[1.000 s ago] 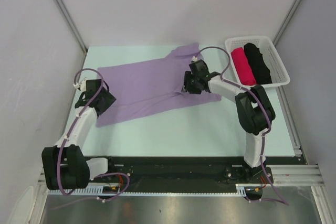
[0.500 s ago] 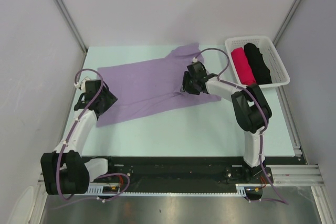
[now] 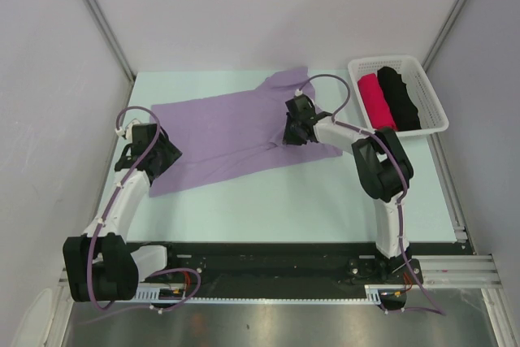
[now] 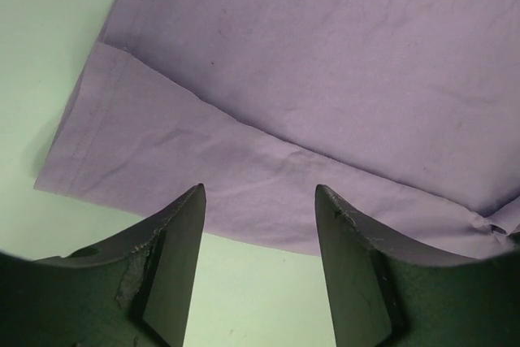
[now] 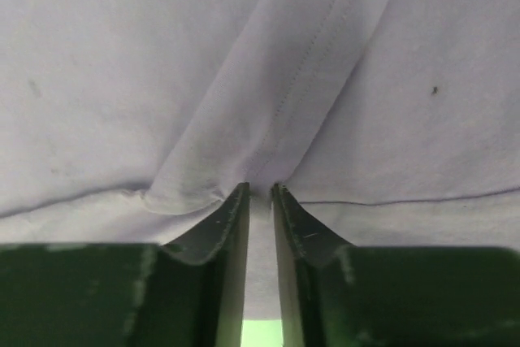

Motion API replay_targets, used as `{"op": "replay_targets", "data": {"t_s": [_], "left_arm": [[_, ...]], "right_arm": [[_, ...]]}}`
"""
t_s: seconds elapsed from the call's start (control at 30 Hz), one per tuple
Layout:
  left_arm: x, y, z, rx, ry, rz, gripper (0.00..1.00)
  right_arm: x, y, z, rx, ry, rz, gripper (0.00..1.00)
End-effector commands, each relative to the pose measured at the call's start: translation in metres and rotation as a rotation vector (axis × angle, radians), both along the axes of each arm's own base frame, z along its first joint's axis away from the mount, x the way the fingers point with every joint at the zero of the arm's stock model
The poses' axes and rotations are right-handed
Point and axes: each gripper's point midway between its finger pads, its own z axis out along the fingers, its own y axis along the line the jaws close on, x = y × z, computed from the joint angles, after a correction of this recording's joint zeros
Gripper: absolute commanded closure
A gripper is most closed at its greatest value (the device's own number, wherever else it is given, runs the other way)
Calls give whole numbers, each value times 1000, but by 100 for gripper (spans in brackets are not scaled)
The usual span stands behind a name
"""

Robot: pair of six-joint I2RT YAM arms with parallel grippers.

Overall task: Roll the t-shirts
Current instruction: Fold the T-shirt at the center of the board.

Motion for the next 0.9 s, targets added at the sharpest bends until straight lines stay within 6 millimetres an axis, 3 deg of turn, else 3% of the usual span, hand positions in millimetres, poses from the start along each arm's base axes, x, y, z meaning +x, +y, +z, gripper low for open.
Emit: {"op": "replay_targets", "data": {"t_s": [0.0, 0.17, 0.27, 0.47, 0.5, 0.53, 0.6, 0.73, 0.77, 0.87], "left_arm": [[9, 1, 14, 20, -41, -20, 38], [9, 0, 12, 22, -37, -22, 39], [11, 1, 10, 21, -32, -22, 39], [15, -1, 6, 6, -23, -18, 38], [17, -1, 7, 0, -24, -14, 38], [19, -2, 7, -1, -23, -15, 38], [26, -2, 7, -8, -19, -14, 37], [40, -1, 6, -15, -4, -12, 34], [46, -1, 7, -17, -6, -11, 34], [62, 3, 16, -28, -38, 8, 31]], "right_arm": [[18, 13, 25, -16, -68, 6, 81], [26, 24, 28, -43, -86, 35, 93], [36, 42, 37, -26, -121, 85, 98], [59, 78, 46, 29, -188, 188, 98], [62, 81, 36, 22, -184, 195, 95], [66, 90, 48, 53, -206, 224, 92], [68, 100, 51, 66, -230, 267, 90], [74, 117, 57, 92, -270, 358, 72], [77, 122, 68, 102, -299, 380, 68], [81, 124, 77, 82, -334, 413, 59]]}}
